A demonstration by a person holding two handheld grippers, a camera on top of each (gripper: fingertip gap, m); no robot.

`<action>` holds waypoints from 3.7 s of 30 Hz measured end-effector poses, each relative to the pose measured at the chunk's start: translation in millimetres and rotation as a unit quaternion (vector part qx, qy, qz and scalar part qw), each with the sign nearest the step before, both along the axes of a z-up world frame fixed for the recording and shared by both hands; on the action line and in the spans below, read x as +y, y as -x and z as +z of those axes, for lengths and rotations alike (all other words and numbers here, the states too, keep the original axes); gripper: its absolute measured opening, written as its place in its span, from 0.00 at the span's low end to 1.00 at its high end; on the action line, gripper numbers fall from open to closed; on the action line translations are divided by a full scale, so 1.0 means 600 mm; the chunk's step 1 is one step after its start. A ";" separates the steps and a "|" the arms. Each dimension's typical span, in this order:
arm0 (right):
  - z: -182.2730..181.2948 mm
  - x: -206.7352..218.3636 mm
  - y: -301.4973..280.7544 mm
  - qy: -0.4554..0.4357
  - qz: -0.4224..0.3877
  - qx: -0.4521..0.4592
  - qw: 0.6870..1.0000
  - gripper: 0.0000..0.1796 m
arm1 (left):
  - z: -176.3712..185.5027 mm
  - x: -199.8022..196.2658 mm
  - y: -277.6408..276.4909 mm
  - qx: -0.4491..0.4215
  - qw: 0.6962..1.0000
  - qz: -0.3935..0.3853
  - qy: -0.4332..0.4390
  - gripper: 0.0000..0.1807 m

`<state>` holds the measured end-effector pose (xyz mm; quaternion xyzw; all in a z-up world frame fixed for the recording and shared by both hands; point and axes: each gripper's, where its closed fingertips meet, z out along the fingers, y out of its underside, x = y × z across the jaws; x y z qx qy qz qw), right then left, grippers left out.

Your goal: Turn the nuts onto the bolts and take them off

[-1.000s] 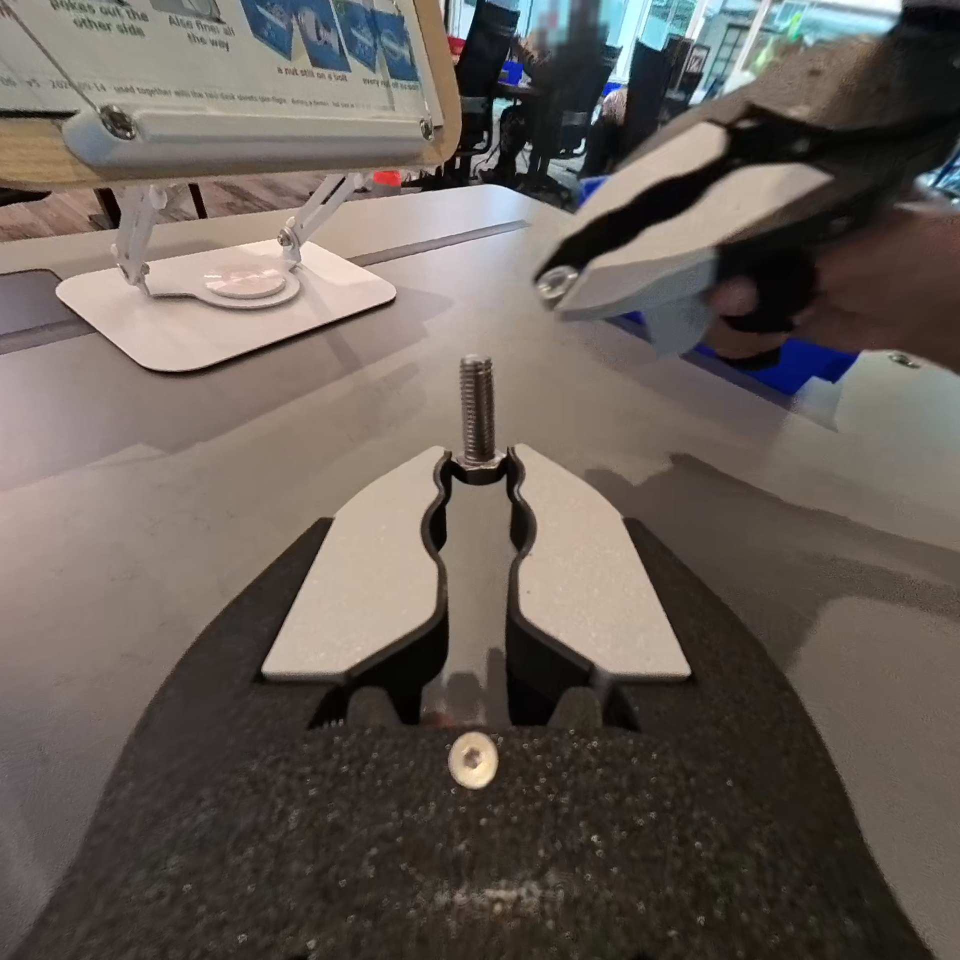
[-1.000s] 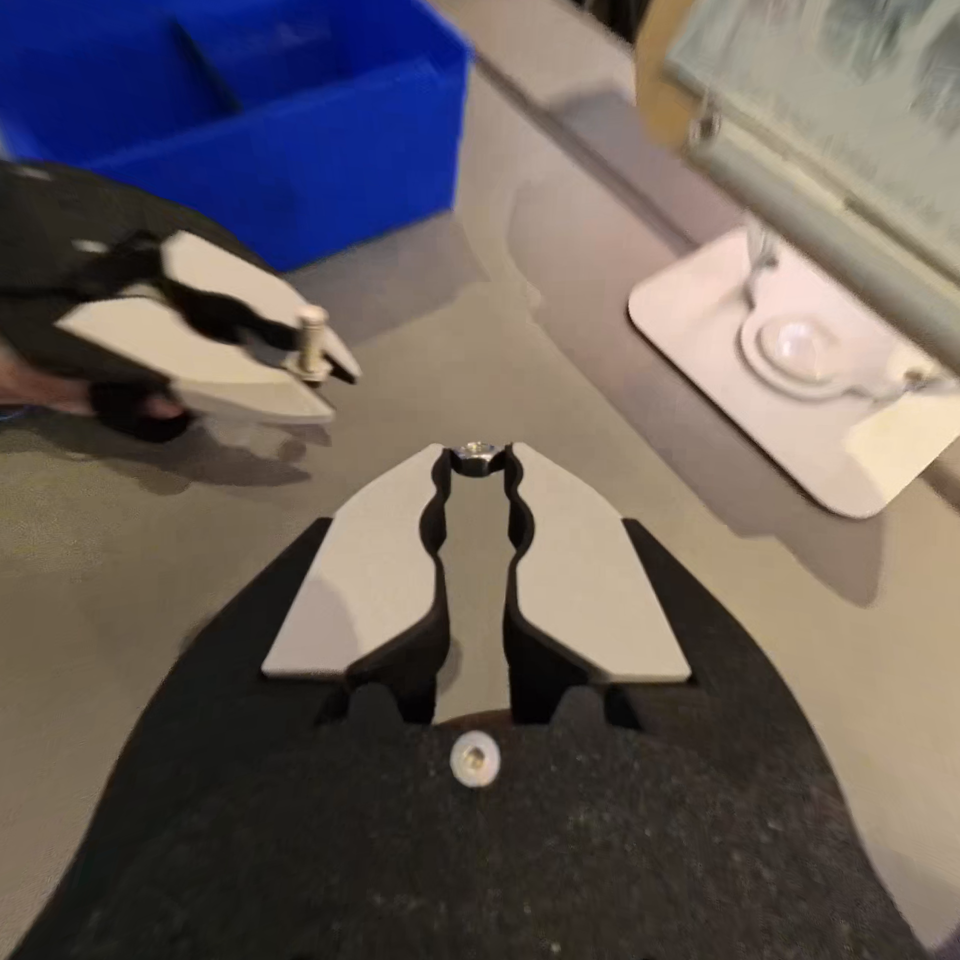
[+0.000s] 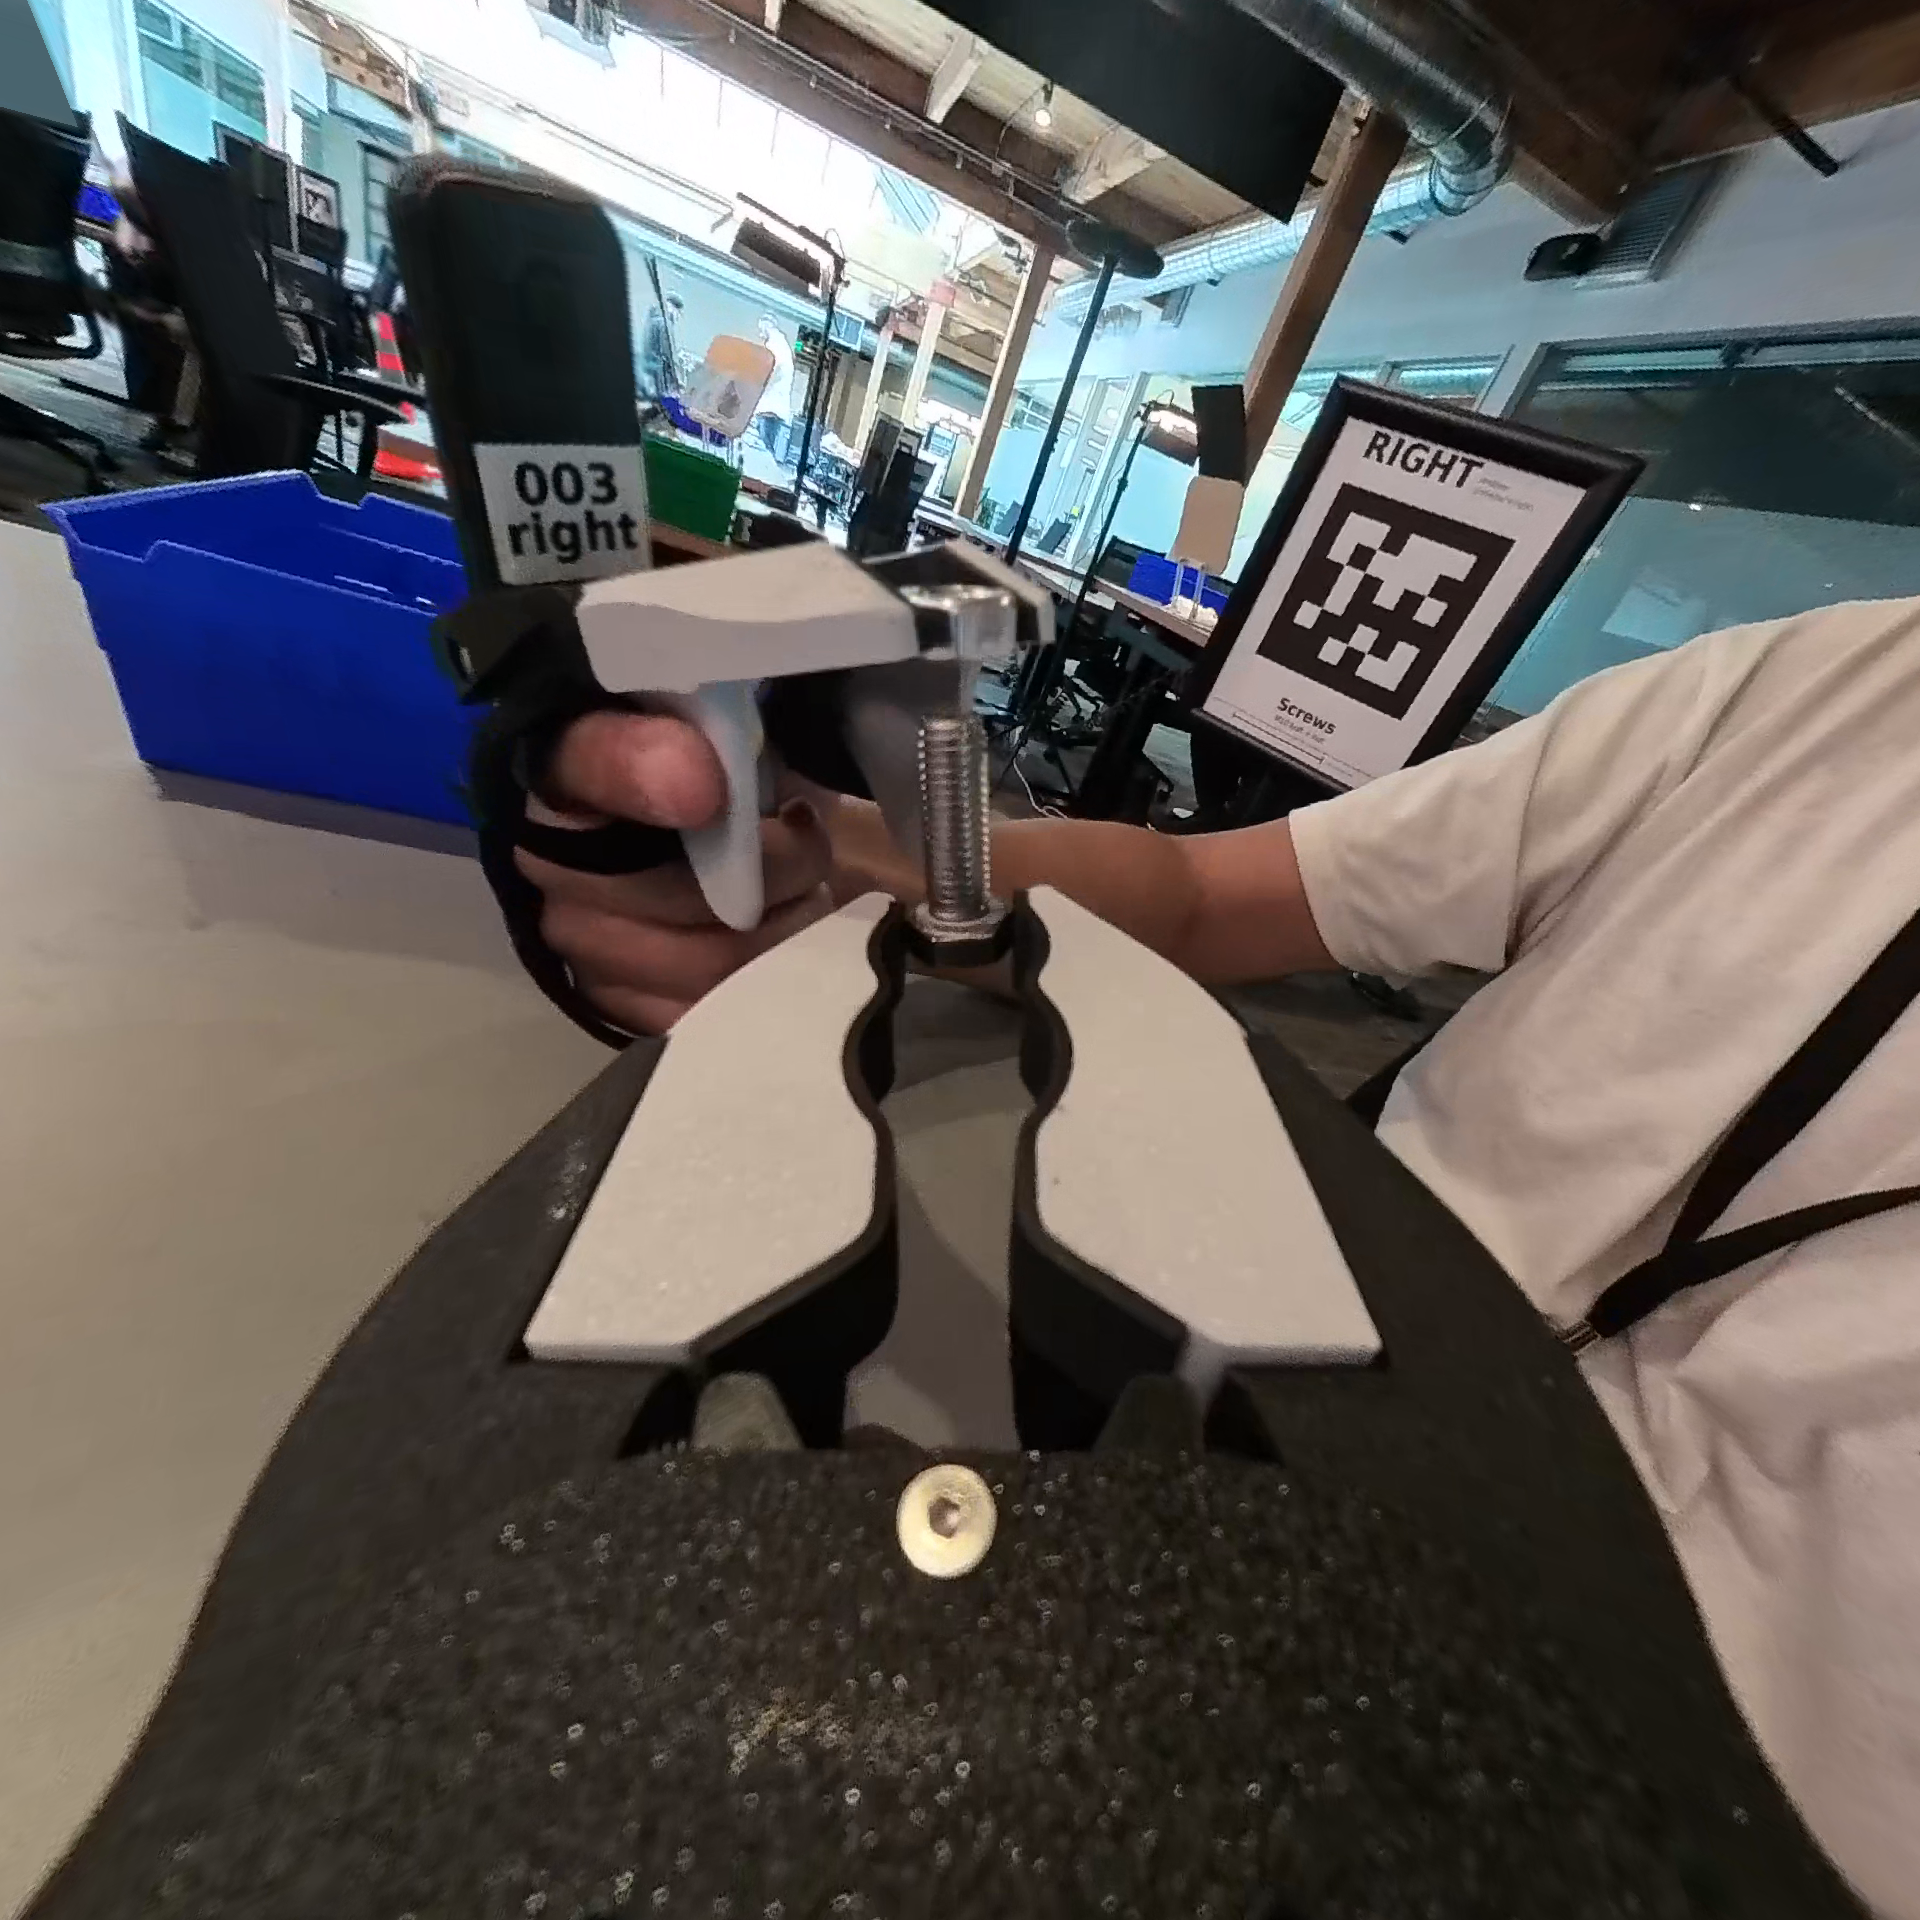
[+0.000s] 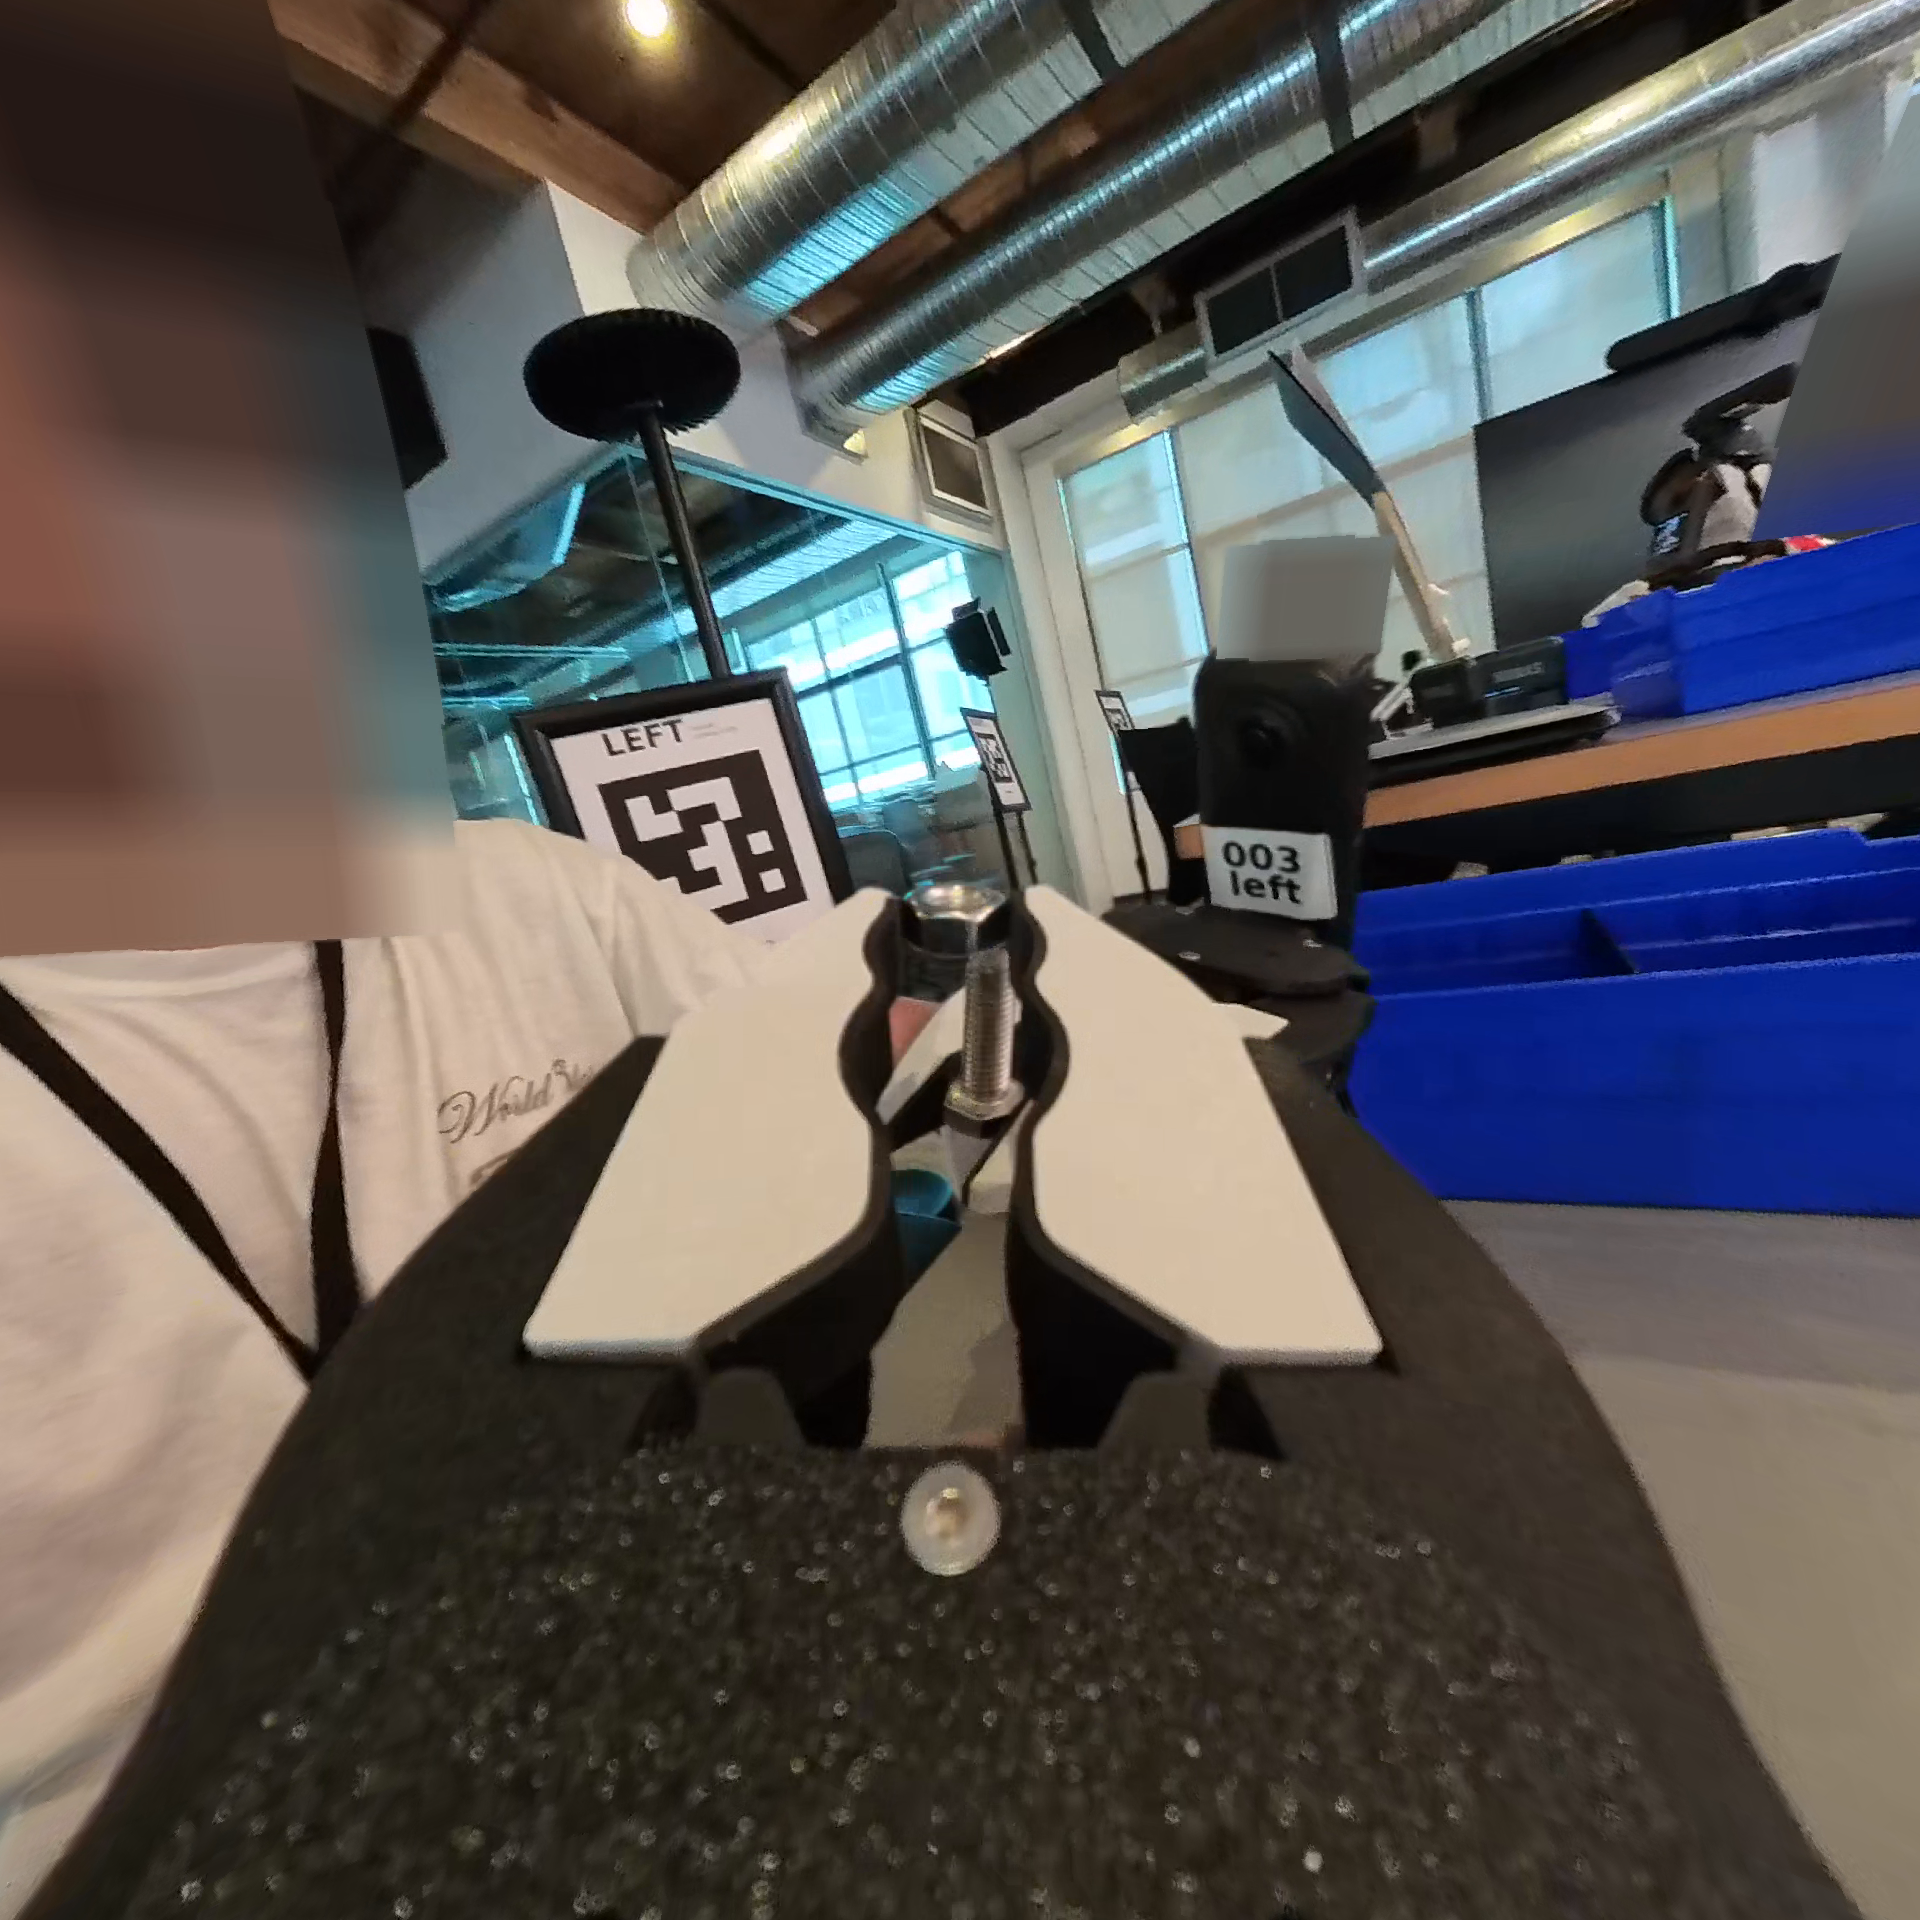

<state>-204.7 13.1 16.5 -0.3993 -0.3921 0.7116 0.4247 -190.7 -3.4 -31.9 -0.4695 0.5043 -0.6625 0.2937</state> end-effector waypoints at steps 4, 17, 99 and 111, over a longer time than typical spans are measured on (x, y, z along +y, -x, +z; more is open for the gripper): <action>-0.006 -0.002 0.004 0.008 0.014 -0.007 1.000 0.11 | 0.001 0.000 -0.005 0.000 1.000 -0.003 0.000 0.10; -0.006 -0.007 0.005 0.021 0.046 0.006 0.999 0.11 | 0.004 -0.007 -0.008 0.003 1.000 -0.023 0.009 0.10; -0.115 0.158 -0.011 0.049 -0.532 -0.246 0.808 0.10 | -0.100 0.177 -0.014 0.166 0.875 0.414 -0.190 0.10; -0.068 0.123 -0.020 0.016 -0.486 -0.195 0.852 0.23 | -0.069 0.154 -0.013 0.102 0.932 0.333 -0.099 0.10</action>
